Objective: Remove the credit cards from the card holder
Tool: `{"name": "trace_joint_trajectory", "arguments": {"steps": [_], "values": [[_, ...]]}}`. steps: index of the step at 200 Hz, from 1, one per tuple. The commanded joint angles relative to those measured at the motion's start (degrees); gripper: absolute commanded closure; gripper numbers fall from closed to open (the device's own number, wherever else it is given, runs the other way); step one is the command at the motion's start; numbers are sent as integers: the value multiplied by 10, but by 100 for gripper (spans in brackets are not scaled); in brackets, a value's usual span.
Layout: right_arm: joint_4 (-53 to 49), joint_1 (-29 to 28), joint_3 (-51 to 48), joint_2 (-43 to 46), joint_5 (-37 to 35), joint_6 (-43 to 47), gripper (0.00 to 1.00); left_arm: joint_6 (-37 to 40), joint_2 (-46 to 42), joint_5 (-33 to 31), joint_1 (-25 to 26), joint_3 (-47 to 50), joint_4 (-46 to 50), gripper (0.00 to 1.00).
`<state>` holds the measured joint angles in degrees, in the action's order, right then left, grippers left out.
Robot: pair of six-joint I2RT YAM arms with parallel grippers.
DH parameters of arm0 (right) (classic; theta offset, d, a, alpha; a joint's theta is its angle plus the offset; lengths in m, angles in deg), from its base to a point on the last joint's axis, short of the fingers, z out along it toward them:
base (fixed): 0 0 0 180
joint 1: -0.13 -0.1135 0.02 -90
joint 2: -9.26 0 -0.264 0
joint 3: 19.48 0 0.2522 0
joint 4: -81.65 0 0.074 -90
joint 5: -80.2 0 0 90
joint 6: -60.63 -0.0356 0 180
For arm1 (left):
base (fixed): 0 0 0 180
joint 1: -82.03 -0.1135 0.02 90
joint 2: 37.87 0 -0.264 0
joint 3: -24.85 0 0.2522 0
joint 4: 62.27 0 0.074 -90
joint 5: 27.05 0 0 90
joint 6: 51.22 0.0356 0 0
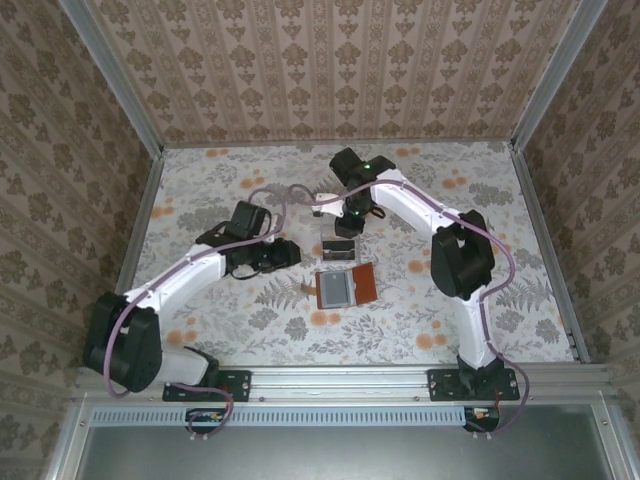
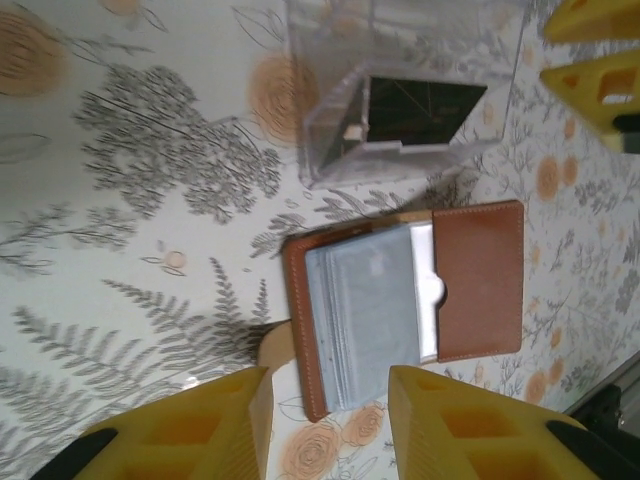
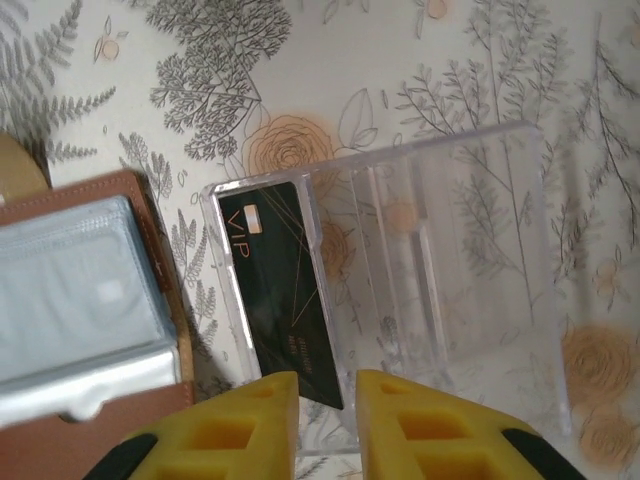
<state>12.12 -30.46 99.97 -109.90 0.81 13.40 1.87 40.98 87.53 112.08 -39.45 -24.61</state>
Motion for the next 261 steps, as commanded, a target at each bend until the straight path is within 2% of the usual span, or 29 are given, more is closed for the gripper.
{"name": "trace_joint_trajectory", "arguments": {"steps": [1,41,64,102,126,158,177,233,261], "values": [[108,3,-72,73,-5,-131,73,-12,32,-2,31,-28,-1,65],[208,2,-199,161,-3,-359,68,-17,88,-12,79,-45,-6,72],[235,1,-255,195,41,-491,70,-20,113,-16,93,-40,-13,77],[273,0,-335,235,71,-631,72,-19,149,-18,100,-38,-23,84],[267,-2,-353,242,78,-671,73,-17,164,-24,100,-29,-23,87],[229,-16,-353,242,52,-681,74,-18,177,-23,93,-11,-34,88],[215,-20,-350,237,67,-698,75,-20,177,-23,90,2,-43,89],[247,-40,-372,221,109,-755,78,-31,171,-16,79,38,-71,91],[281,-56,-382,203,123,-782,77,-45,170,13,67,66,-115,91]]}}
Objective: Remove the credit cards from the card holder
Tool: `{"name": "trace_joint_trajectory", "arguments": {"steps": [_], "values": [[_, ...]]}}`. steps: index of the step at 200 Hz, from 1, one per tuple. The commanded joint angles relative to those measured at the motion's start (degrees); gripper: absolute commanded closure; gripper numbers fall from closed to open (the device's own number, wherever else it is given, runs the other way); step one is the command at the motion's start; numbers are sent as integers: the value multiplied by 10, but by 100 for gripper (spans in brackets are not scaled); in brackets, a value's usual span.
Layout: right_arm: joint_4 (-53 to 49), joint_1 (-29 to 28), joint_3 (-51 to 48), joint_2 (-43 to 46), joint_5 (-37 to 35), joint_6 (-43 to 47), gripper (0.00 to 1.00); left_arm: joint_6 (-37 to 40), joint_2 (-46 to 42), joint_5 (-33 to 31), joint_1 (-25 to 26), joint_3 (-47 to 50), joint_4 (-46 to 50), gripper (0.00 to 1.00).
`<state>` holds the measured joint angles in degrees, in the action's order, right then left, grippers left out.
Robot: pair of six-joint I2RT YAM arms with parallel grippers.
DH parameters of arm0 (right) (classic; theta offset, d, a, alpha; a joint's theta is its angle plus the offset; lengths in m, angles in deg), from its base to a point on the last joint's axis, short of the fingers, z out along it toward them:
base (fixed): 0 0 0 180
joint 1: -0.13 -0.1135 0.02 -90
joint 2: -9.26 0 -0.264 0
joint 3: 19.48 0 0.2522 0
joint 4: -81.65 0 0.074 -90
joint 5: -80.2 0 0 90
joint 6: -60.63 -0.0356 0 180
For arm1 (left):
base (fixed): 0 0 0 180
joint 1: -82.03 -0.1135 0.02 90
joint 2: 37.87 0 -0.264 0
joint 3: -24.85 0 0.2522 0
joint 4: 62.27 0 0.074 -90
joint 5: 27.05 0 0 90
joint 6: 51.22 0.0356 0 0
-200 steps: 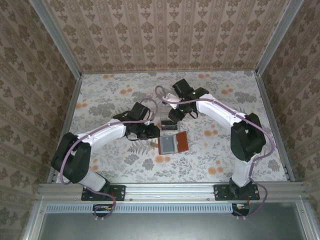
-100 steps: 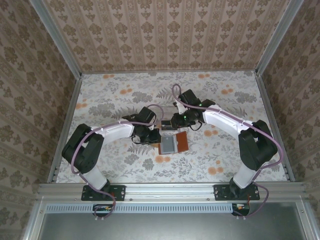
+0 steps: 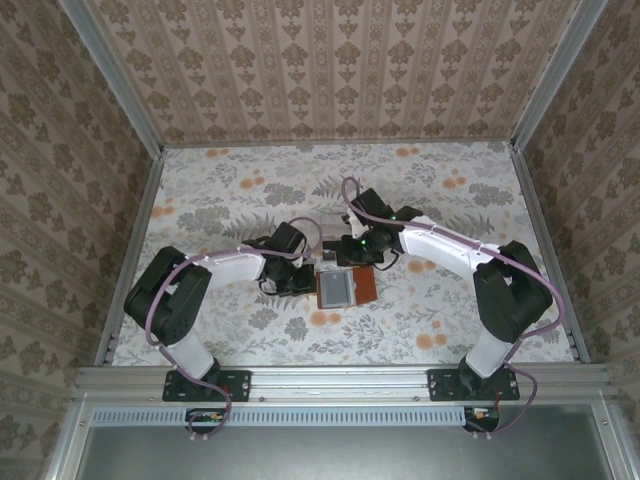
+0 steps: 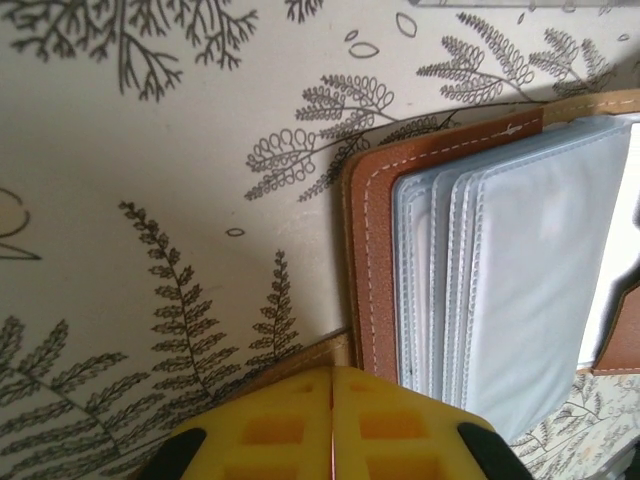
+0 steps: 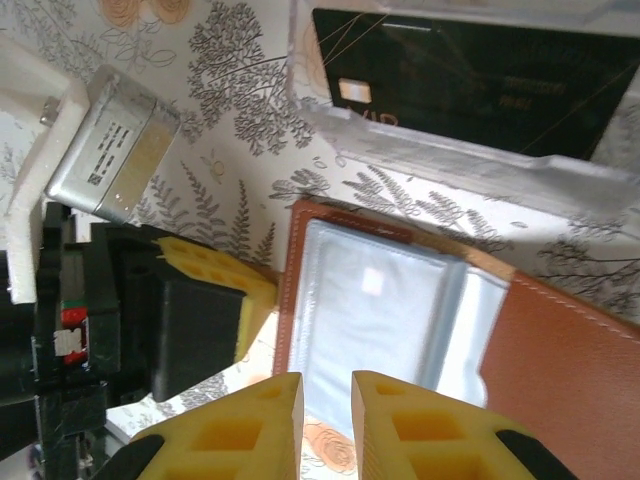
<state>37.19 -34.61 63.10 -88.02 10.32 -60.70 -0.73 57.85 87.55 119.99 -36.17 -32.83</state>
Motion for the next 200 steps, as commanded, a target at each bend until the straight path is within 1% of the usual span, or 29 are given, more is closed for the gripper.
{"name": "trace_joint_trajectory", "arguments": {"steps": [1,44,78,111,143,170,200], "values": [[32,-15,-14,-17,29,-42,77,-20,1,14,-12,35,-35,91],[70,-43,-29,-42,46,-79,76,-35,5,55,-22,58,-92,91],[81,-55,-26,-70,50,-96,76,-44,10,68,-24,72,-115,91],[51,-61,-13,-93,17,-92,73,-44,3,72,-33,90,-126,91],[36,-62,-7,-108,8,-88,71,-42,-4,75,-38,97,-127,91],[3,-64,5,-110,-30,-77,66,-38,-4,77,-41,100,-128,91],[-64,-68,23,-107,-87,-62,61,-39,-2,80,-43,100,-131,91]]}}
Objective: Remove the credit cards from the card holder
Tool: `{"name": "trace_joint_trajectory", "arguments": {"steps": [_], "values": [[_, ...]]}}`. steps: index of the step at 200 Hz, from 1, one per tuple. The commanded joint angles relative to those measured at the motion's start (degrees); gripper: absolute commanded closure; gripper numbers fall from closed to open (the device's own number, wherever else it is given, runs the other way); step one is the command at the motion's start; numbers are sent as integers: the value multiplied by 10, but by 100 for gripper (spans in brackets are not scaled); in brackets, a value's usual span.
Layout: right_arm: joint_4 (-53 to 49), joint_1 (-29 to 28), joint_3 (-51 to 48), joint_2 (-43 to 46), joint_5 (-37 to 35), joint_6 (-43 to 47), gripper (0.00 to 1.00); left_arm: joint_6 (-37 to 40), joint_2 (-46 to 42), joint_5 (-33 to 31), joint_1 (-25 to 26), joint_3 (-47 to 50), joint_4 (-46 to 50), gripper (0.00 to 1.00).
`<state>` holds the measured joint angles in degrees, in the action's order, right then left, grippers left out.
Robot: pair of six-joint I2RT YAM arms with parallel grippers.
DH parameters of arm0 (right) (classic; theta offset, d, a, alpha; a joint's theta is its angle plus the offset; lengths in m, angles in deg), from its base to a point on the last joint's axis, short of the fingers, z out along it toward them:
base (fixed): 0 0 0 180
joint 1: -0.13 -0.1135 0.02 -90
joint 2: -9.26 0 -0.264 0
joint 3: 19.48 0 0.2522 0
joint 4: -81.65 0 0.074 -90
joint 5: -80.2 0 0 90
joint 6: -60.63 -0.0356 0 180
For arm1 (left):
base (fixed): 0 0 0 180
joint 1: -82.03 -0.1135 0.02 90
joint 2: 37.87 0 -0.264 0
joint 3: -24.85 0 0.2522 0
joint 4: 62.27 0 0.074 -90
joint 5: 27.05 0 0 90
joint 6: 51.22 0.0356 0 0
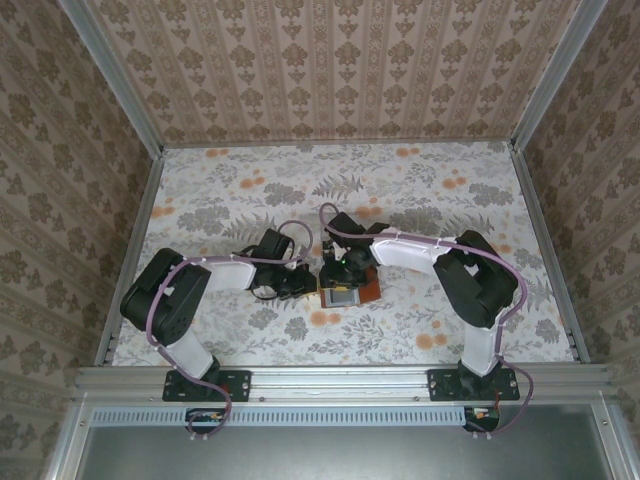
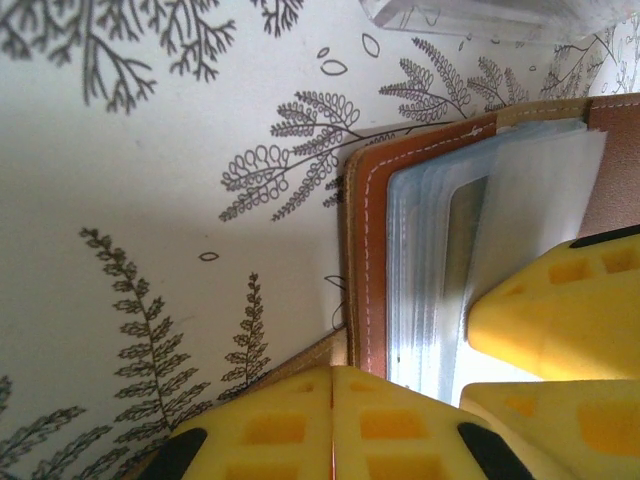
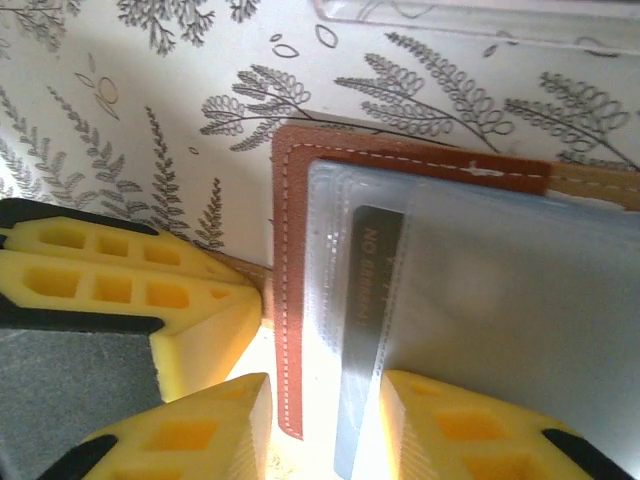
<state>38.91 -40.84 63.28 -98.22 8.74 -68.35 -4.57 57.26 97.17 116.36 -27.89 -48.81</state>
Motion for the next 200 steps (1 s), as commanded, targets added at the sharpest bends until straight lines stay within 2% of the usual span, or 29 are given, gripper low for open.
{"name": "trace_joint_trajectory", "arguments": {"steps": [1,53,99,148,200], "values": [[-83,-6,22,-5,-74,15,61,0,4,-16,-7,18,29,91],[-176,-21,59,7,-183,36,51,3,8,-12,-11,15,28,91],[-223,-23,66,23,-250,44,49,4,8,-13,-12,11,33,91],[-236,-20,52,33,-284,49,48,7,8,-14,-12,2,44,91],[-214,-5,12,25,-282,54,45,11,8,-18,-12,-6,60,91]]}}
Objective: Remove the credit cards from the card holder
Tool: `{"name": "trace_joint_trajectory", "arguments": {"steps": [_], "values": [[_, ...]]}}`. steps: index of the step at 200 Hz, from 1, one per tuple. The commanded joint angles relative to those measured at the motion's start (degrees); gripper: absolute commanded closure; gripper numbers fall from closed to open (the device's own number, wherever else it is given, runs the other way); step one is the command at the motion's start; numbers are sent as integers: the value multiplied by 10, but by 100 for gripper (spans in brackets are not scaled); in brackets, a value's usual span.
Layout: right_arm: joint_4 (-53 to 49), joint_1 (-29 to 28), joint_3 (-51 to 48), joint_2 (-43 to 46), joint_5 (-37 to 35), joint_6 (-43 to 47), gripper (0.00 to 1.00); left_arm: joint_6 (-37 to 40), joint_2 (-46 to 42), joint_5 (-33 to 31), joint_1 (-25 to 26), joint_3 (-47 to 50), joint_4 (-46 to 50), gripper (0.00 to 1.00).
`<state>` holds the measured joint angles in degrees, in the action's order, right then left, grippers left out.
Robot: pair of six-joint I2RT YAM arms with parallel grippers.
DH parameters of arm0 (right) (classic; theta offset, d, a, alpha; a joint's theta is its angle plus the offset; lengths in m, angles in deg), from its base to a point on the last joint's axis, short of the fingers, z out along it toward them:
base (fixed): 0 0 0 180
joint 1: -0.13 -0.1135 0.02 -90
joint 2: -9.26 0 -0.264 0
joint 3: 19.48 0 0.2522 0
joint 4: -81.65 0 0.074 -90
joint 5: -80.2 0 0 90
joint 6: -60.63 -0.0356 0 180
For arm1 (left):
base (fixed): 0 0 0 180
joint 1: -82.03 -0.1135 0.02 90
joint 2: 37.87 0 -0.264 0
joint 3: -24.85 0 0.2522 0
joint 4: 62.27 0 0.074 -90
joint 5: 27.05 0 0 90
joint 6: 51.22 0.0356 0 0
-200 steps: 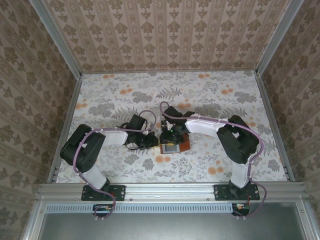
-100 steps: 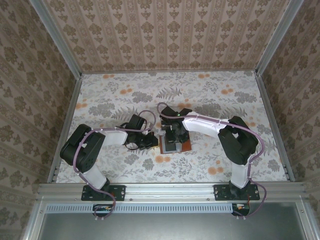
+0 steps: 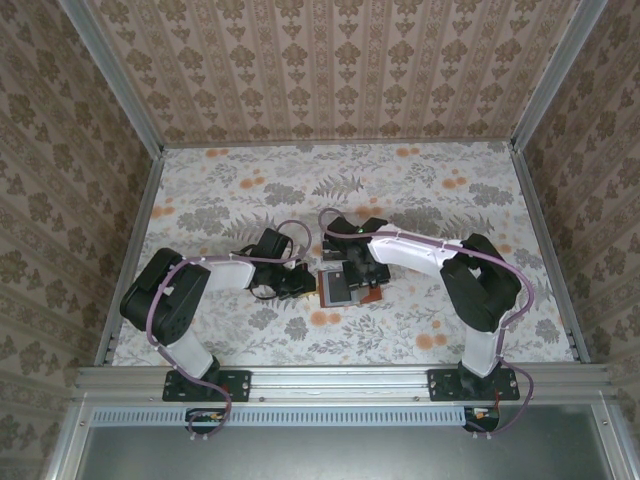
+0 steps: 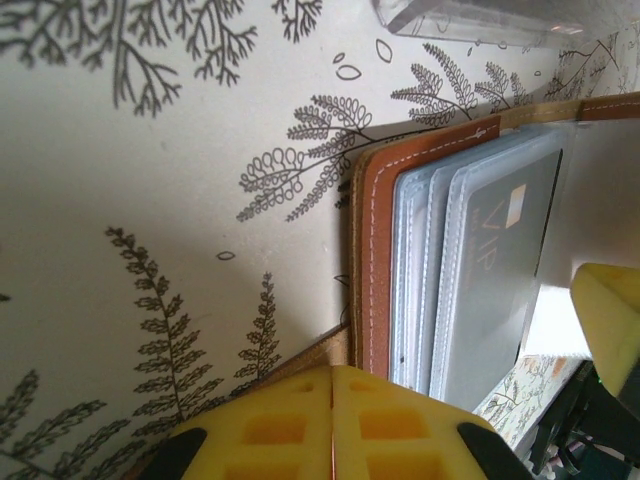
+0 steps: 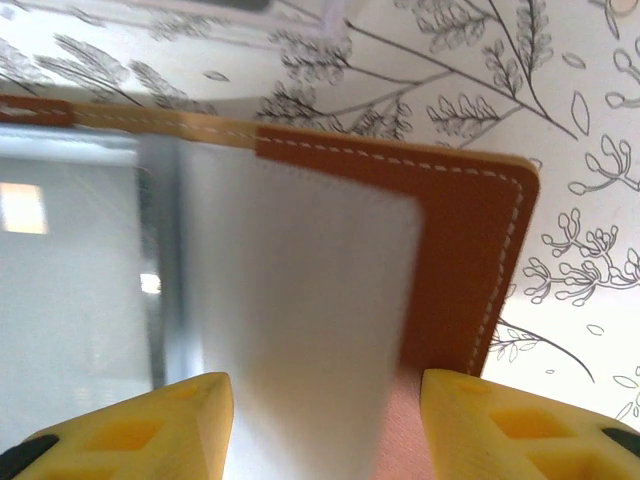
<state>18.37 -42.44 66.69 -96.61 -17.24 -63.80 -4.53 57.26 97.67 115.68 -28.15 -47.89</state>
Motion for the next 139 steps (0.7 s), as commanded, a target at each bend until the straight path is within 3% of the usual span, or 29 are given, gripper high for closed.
{"name": "trace_joint_trajectory", "arguments": {"steps": [1,139], "values": [[-8,12,-23,9,-22,9,45,11,8,-23,-5,-4,51,91],[-14,21,-34,85,11,23,48,17,-13,-39,15,-93,114,90]]}}
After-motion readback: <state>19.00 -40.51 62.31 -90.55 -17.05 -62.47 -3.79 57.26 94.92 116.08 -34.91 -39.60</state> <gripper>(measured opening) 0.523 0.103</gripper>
